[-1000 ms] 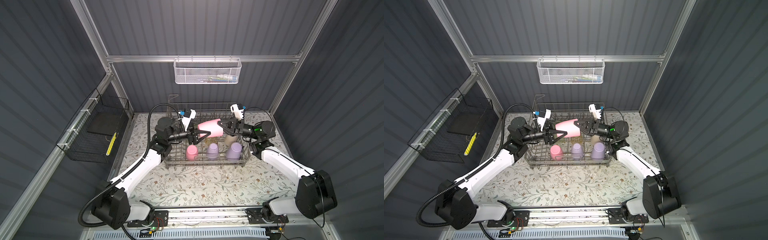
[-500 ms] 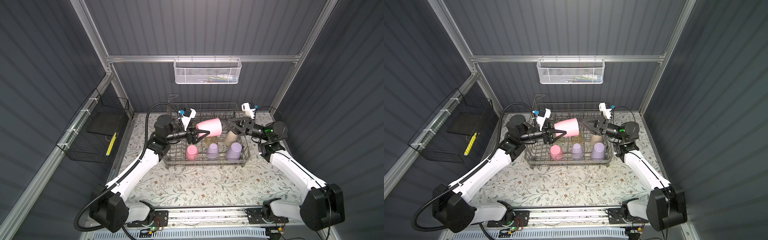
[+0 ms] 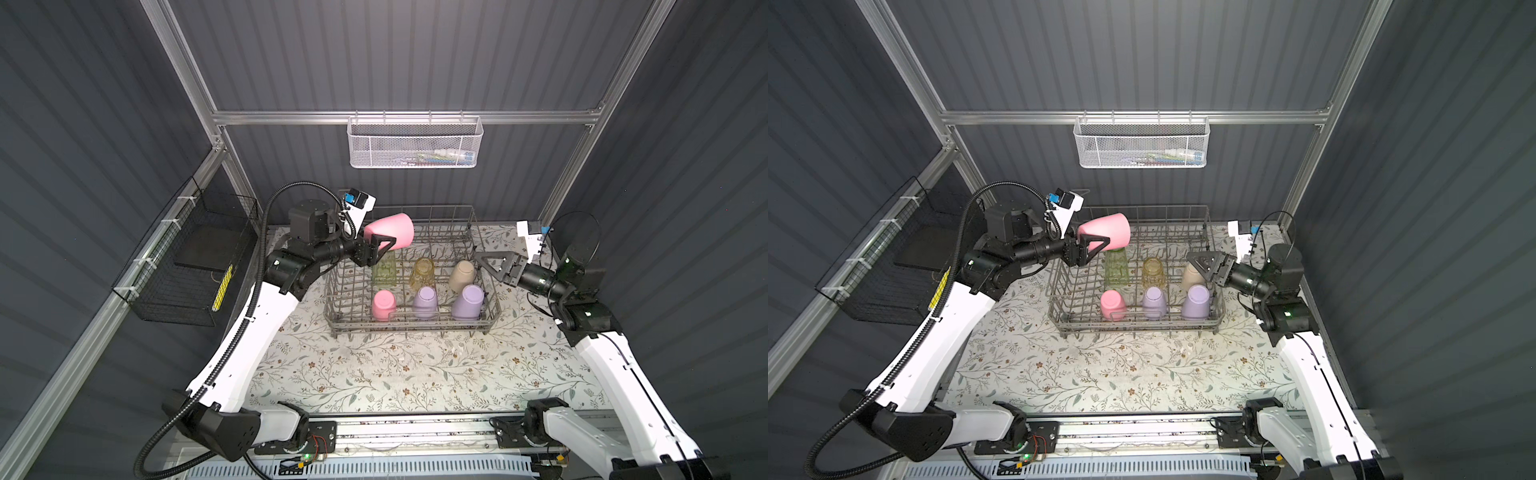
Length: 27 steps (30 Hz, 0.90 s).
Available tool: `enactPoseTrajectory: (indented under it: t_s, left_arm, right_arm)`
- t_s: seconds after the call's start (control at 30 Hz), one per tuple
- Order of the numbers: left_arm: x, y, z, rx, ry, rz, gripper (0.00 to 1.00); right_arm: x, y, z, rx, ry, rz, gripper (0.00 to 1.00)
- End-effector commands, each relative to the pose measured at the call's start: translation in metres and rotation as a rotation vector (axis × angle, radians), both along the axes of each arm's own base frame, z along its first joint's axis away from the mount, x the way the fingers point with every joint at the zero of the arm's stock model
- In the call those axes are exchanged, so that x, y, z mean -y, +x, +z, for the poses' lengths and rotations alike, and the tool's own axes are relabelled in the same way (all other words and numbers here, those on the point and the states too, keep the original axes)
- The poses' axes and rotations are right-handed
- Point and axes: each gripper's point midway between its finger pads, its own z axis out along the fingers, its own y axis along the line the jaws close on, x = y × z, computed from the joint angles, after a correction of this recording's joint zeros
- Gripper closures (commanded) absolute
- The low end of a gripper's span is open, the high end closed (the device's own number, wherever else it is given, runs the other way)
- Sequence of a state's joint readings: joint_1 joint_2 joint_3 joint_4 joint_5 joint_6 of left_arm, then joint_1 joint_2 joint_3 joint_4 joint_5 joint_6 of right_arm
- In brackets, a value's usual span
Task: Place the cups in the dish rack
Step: 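Open and withdraw the right gripper while the left gripper carries the cup over the rack, then lower the pink cup mouth-down into a rack slot with the left gripper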
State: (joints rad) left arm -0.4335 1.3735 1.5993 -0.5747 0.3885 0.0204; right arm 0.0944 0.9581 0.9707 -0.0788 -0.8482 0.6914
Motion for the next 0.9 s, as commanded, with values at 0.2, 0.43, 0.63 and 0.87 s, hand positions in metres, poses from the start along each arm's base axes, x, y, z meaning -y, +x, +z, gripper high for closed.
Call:
enactPoseTrajectory:
  t_s: [0.2, 0.43, 0.63, 0.87]
  left_arm:
    - [-0.049, 0.027, -0.073, -0.290, 0.318, 0.217, 0.37]
    - [-0.061, 0.039, -0.116, -0.434, 0.423, 0.286, 0.33]
    - [-0.065, 0.050, -0.134, -0.489, 0.476, 0.325, 0.33]
    - [-0.074, 0.061, -0.152, -0.536, 0.543, 0.376, 0.33]
  right_arm:
    - [0.023, -0.003, -0.040, -0.046, -0.111, -0.084, 0.32]
    - [0.029, -0.004, -0.051, -0.064, -0.114, -0.096, 0.32]
    - [0.032, -0.002, -0.060, -0.081, -0.114, -0.098, 0.32]
    - [0.035, -0.001, -0.065, -0.091, -0.116, -0.104, 0.32]
